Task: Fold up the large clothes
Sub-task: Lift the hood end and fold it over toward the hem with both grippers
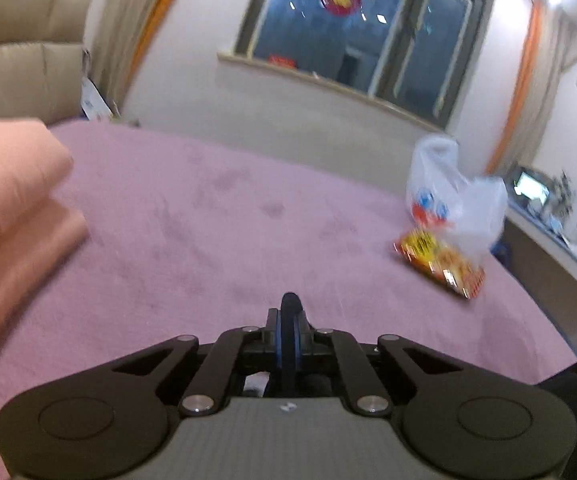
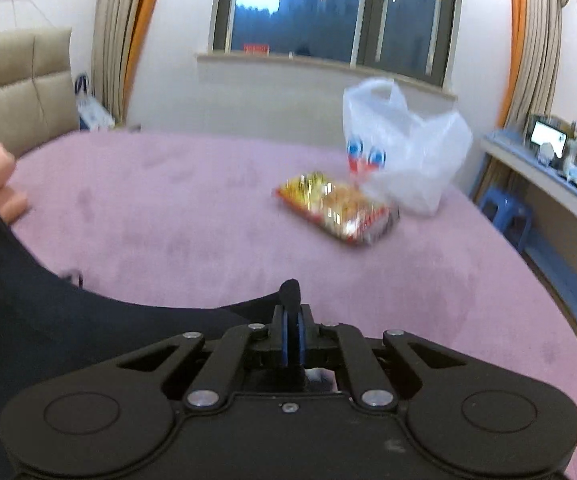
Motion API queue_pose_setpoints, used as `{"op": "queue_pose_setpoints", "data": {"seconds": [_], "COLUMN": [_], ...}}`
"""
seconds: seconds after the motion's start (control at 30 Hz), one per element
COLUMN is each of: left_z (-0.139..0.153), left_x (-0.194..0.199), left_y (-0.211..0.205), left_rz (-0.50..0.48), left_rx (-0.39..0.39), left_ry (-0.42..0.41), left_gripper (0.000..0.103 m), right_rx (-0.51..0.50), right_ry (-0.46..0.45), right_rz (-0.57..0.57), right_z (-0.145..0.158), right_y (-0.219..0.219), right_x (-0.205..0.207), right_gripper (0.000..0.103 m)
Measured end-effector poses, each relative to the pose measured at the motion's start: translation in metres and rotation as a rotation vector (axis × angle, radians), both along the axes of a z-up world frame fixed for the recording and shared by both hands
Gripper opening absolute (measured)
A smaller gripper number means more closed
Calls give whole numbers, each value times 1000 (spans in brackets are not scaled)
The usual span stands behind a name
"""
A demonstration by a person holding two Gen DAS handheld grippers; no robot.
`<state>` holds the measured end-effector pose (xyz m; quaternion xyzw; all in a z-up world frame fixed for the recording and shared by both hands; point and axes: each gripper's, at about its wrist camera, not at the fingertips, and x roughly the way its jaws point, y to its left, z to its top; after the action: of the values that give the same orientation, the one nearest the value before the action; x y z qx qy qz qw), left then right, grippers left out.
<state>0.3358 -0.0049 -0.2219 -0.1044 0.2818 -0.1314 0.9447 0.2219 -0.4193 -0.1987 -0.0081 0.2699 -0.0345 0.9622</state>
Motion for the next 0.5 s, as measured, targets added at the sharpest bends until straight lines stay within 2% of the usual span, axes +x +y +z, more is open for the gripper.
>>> {"op": "queue_pose_setpoints", "data": {"seconds": [0.07,0.1,0.2,0.27,0.33,0.4,0.43,0.47,0.5], "left_z": [-6,-18,-66,-102,-128,-134,-130,-124,-116], "left_x": [19,33,62,73,77,75,74,71,66], "left_y": [2,1,-7,-17,-25,-30,-31,-30,-28], "left_rz": [32,53,78,90,85,85,80,81,90], "left_rx": [8,27,105,178,242,290,309,316,318], "left_ry": [13,40,145,206,237,221,212,210,203], "left_gripper": [6,6,6,6,11,16,21,26,36], "right_rx": [-17,-15,67,48,16,1,-11,-25,-25], "right_ry": [-4,15,149,225,288,356,353,352,346], "right_rz": [-16,-27,-69,-93,-102,-106,-106,-107,-111], "right_z": [-5,-14,-62,-92,-117,-131,-129,-122,-113], "right_y": [1,0,-5,0,8,13,15,17,16], "right_x": [25,41,88,105,114,121,121,119,117], "right_gripper": [6,6,6,6,7,9,13,20,31]}}
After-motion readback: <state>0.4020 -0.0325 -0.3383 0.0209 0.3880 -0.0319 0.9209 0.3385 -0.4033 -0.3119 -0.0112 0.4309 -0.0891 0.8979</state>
